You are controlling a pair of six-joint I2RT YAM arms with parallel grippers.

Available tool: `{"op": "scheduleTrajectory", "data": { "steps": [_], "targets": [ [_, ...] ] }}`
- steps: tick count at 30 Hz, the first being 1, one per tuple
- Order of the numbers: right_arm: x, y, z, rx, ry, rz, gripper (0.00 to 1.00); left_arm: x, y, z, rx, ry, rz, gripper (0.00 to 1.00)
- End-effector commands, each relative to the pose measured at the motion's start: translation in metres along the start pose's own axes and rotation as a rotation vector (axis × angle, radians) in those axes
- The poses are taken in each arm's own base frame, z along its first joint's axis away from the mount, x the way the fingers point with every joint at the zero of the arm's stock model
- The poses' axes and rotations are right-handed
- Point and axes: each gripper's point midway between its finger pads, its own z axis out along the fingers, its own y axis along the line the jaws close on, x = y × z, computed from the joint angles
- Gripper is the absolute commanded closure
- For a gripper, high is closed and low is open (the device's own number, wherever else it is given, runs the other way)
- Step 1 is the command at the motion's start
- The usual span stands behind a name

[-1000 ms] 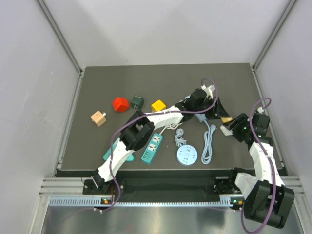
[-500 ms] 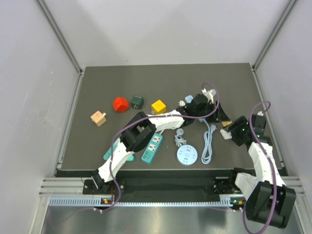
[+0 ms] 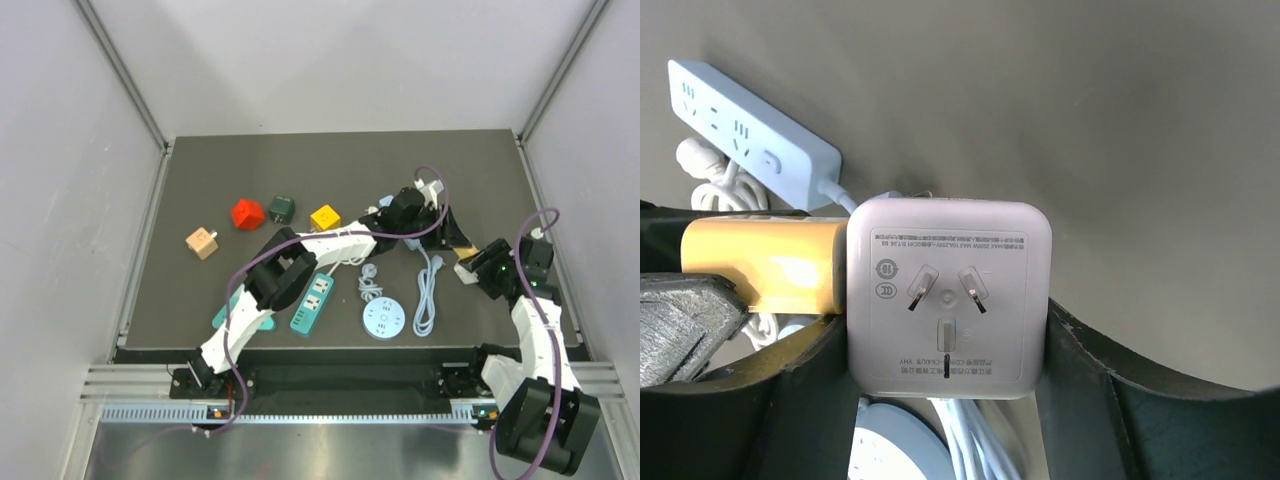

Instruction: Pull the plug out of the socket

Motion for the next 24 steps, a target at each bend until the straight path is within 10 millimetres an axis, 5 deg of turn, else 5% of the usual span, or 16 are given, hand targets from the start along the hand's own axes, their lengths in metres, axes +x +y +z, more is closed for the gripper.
{"op": "scheduleTrajectory", "data": {
  "steps": [1,8,14,15,19,24],
  "targets": [
    [-0.024,-0.063,-0.007,0.300,-0.131,-0.004,1.00,-0.113,-0.048,-0.041,0.072,-0.232,0.112,1.00],
    [-0.002,-0.046,-0.005,0.253,-0.066,-0.056,1.00,-0.144,-0.033,-0.032,-0.003,-0.270,0.208,1.00],
    [-0.006,-0.052,-0.008,0.291,-0.092,-0.031,1.00,-0.166,-0.018,-0.048,-0.062,-0.310,0.237,1.00],
    [-0.010,-0.055,-0.009,0.295,-0.106,-0.008,1.00,-0.167,-0.009,-0.052,-0.079,-0.308,0.229,1.00],
    [-0.027,-0.047,-0.011,0.275,-0.148,-0.047,1.00,-0.169,-0.030,-0.081,-0.121,-0.322,0.302,1.00],
    [-0.011,-0.038,0.002,0.237,-0.043,-0.122,1.00,-0.162,-0.008,-0.135,-0.390,-0.299,0.455,1.00]
  ]
}}
